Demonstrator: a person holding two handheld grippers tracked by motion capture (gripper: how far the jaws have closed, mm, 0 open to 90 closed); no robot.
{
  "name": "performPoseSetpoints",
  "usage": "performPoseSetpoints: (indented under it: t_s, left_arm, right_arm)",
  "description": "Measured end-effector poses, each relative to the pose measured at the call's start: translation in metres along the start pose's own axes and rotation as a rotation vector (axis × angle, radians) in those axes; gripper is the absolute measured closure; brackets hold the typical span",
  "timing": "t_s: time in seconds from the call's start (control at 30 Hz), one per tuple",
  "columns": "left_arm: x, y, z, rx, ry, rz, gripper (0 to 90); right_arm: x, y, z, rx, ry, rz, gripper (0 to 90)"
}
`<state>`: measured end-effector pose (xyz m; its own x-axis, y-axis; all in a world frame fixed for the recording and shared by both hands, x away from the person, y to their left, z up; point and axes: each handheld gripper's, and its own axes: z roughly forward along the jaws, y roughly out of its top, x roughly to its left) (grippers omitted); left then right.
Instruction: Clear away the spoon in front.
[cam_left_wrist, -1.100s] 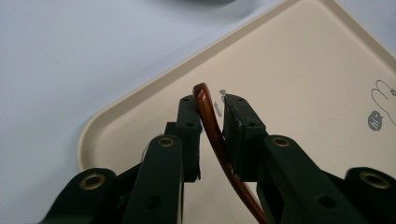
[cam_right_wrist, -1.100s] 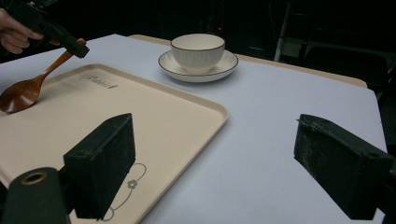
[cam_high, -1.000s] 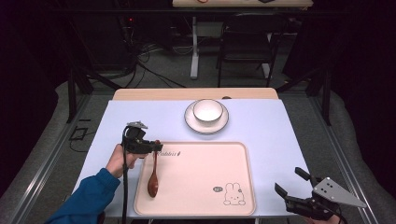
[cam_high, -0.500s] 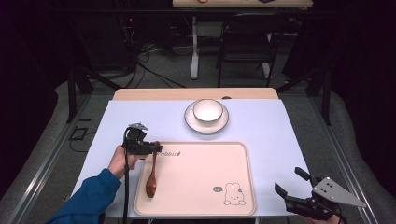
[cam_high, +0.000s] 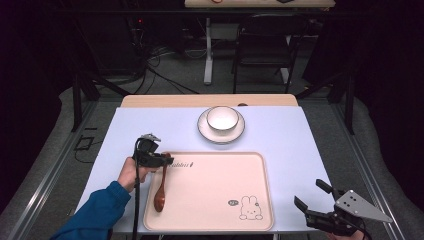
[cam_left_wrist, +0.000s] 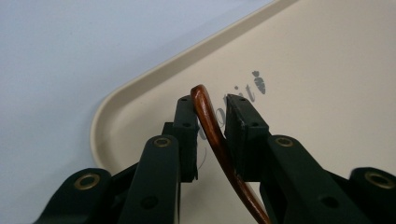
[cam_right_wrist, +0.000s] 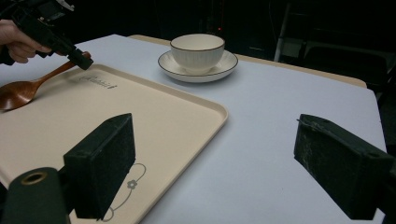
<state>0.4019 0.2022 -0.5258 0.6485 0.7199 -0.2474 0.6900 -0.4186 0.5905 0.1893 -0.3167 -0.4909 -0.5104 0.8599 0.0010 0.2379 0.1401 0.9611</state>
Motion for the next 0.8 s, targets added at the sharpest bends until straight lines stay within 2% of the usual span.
performPoseSetpoints:
  t_s: [0.17,0.23,0.4,0.7,0.73,0.8]
  left_arm:
    - [0.0008,-0.0002,0.0012,0.013,0.033,0.016,72.2]
    - [0.0004,0.0,0.002,0.015,0.044,0.028,71.0]
    - [-0.0012,-0.0011,0.0075,0.053,0.076,0.074,67.7]
    - [-0.0036,-0.0002,0.0068,0.053,0.108,0.109,49.2]
    - [-0.0037,0.0,0.0062,0.051,0.111,0.113,49.2]
    - [-0.0049,0.0004,0.0046,0.045,0.122,0.118,42.6]
  right_arm:
    - [0.0007,0.0,-0.0007,0.0,-0.001,0.0,11.8]
    - [0.0007,-0.0001,-0.0012,-0.002,-0.004,0.001,11.8]
    - [0.0006,-0.0002,-0.0013,-0.001,-0.005,0.002,11.8]
    - [0.0004,-0.0003,-0.0019,-0.004,-0.006,-0.002,11.7]
    - [0.0005,-0.0002,-0.0019,-0.003,-0.006,-0.003,11.7]
    - [0.0004,-0.0003,-0.0018,-0.004,-0.006,-0.002,11.6]
